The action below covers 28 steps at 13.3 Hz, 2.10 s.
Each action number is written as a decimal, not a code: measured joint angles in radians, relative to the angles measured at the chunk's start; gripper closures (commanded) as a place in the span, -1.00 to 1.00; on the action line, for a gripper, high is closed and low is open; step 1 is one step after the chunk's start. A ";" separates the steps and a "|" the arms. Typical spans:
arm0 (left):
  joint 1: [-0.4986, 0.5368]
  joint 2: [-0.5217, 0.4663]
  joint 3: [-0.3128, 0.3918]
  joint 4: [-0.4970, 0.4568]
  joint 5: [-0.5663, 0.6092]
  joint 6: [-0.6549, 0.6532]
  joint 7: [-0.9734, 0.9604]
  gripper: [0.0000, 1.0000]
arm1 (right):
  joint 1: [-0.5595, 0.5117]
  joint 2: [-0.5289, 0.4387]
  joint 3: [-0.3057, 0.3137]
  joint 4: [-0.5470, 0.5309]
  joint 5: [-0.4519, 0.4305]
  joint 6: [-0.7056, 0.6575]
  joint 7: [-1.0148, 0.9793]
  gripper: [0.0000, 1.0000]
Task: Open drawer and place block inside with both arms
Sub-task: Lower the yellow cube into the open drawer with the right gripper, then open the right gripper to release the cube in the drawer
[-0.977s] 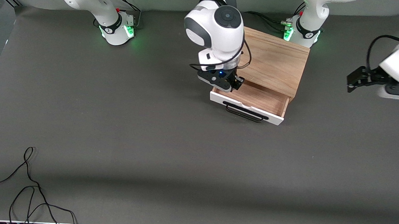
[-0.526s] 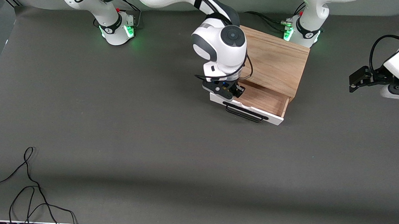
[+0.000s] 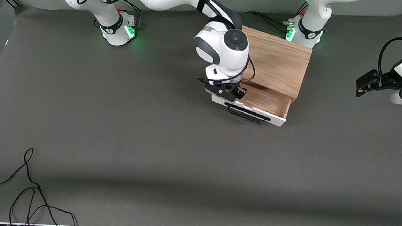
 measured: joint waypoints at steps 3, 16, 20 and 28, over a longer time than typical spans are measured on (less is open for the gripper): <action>0.000 0.003 0.000 0.000 0.000 -0.012 0.000 -1.00 | 0.002 0.005 0.000 0.003 -0.001 0.000 -0.008 0.17; 0.000 0.003 0.000 0.000 0.000 -0.015 0.000 -1.00 | 0.016 0.007 -0.004 0.041 -0.001 -0.033 -0.008 -0.99; 0.000 0.003 0.000 0.000 0.000 -0.015 0.000 -1.00 | -0.012 -0.113 -0.020 0.065 0.021 -0.182 -0.008 -0.99; 0.000 0.003 0.000 0.000 0.000 -0.017 0.000 -1.00 | -0.274 -0.438 -0.023 -0.029 0.039 -0.368 -0.310 -0.99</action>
